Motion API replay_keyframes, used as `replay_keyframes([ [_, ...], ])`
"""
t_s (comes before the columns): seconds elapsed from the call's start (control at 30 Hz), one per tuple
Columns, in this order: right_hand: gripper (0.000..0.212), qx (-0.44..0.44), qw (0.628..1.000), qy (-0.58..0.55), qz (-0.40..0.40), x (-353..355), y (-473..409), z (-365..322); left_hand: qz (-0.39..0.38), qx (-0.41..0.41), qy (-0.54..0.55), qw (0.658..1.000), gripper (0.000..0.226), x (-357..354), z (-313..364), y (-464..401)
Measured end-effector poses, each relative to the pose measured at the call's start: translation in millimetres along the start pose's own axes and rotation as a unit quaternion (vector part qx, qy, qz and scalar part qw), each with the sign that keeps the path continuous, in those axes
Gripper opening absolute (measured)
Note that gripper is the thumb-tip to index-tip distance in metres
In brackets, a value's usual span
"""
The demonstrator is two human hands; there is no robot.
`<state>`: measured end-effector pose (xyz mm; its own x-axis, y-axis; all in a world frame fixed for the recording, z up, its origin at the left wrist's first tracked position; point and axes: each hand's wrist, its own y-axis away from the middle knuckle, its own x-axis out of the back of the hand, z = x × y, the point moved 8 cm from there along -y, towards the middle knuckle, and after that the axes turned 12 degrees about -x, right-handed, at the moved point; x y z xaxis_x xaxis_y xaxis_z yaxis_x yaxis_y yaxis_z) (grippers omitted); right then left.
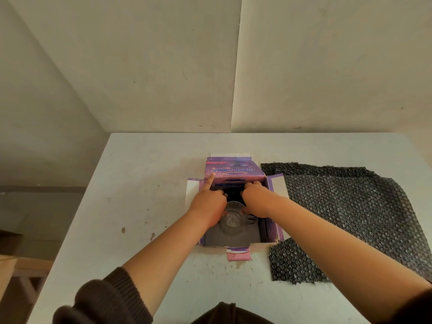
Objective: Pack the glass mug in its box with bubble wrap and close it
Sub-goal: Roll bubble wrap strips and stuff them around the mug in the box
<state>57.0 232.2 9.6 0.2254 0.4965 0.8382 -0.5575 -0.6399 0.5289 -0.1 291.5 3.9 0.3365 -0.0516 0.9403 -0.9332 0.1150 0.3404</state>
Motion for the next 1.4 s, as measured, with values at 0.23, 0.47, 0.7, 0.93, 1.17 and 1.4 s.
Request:
replay_keyframes([
  [0.23, 0.02, 0.01, 0.999, -0.01, -0.038, -2.1, -1.8, -2.8, -0.022, 0.002, -0.05, 0.999, 0.068, -2.7, 1.7, -2.2],
  [0.47, 0.029, -0.019, 0.993, -0.075, -0.086, -4.9, -10.0, -4.7, -0.162, 0.017, -0.182, 0.97, 0.074, -19.8, -3.2, -5.2],
  [0.7, 0.023, -0.019, 0.993, -0.066, -0.093, -11.5, -12.2, -3.3, -0.032, 0.012, -0.094, 0.995, 0.046, -4.0, -0.6, -0.9],
  [0.93, 0.026, -0.027, 0.993, -0.112, 0.024, -2.1, -8.1, -0.9, 0.201, 0.02, 0.117, 0.972, 0.028, 30.2, -7.2, 17.6],
  [1.17, 0.025, -0.013, 0.905, -0.313, 0.289, 41.2, 56.3, 54.8, 0.374, 0.073, 0.326, 0.865, 0.016, 73.7, -8.9, 34.3],
  [1.4, 0.024, -0.136, 0.844, -0.377, 0.356, -5.4, 114.0, 168.8, 0.35, -0.046, 0.355, 0.865, 0.019, 115.3, 94.7, -21.6],
])
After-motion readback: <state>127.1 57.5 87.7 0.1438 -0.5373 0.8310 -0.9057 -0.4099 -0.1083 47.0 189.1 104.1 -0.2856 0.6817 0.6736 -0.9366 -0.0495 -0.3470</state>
